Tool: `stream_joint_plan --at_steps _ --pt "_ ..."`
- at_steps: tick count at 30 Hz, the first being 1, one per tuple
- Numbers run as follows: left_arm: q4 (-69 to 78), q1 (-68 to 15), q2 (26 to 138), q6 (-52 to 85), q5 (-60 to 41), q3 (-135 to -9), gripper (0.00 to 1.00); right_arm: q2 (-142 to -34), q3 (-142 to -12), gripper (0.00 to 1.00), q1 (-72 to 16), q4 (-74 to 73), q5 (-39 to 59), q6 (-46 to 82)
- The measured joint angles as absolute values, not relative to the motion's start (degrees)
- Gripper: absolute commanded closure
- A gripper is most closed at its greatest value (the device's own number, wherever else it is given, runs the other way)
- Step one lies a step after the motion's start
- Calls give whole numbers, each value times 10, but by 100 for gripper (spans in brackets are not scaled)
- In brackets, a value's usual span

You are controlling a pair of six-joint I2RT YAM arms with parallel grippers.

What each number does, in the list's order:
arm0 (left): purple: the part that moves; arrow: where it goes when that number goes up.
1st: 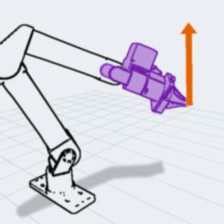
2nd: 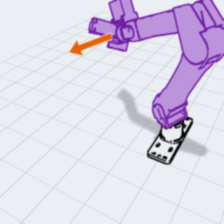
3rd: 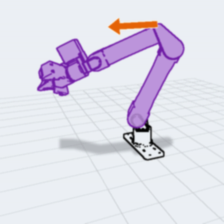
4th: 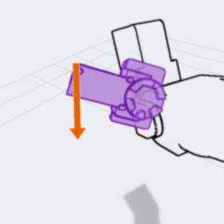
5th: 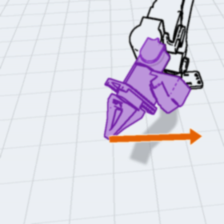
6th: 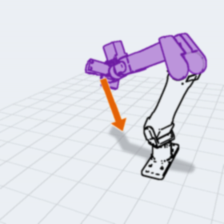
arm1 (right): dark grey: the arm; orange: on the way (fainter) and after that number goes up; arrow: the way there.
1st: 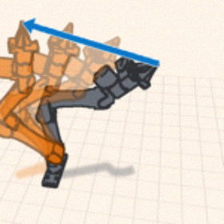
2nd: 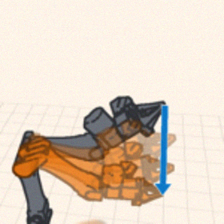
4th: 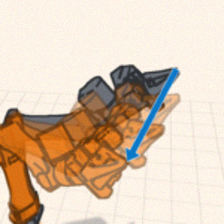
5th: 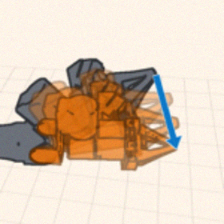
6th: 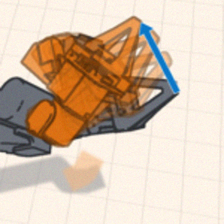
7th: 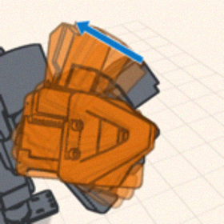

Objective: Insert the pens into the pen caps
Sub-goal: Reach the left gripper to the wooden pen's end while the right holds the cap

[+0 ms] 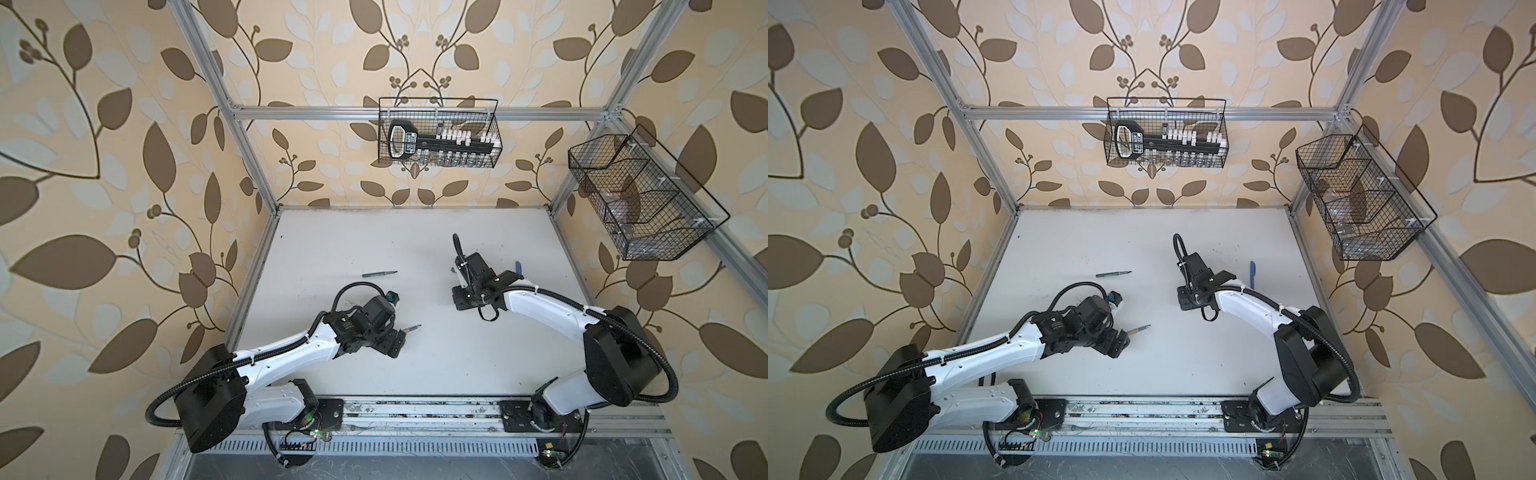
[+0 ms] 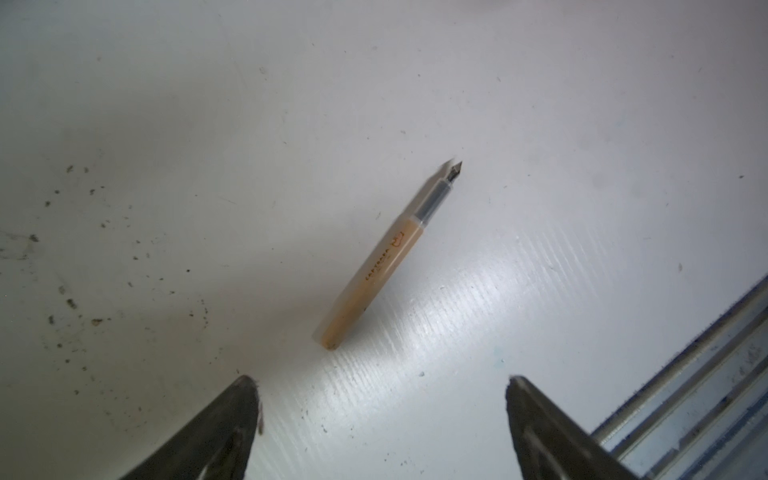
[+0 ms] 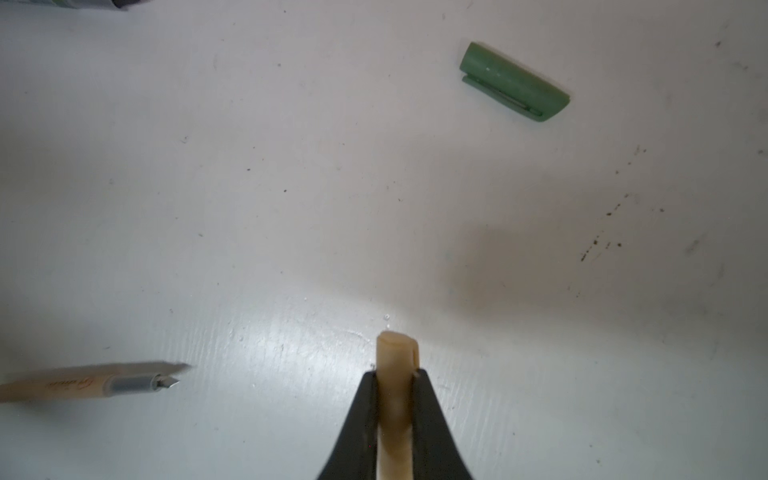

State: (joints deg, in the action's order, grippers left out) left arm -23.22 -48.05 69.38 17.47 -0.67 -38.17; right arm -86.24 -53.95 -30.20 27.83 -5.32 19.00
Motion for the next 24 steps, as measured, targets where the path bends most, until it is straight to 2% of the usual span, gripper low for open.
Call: stream_joint_plan --at_steps 9,18,22,24 --pt "-270 -481 787 139 -13 -454 8 -793 -473 86 -283 258 -8 196" --pt "-321 -481 872 121 -15 -498 14 -780 -444 86 -276 243 11 200" --pt "-337 -481 879 120 -18 -507 24 -780 -437 86 -273 237 19 202" --pt "-339 -481 888 119 -25 -510 34 -780 -437 86 -272 233 22 202"
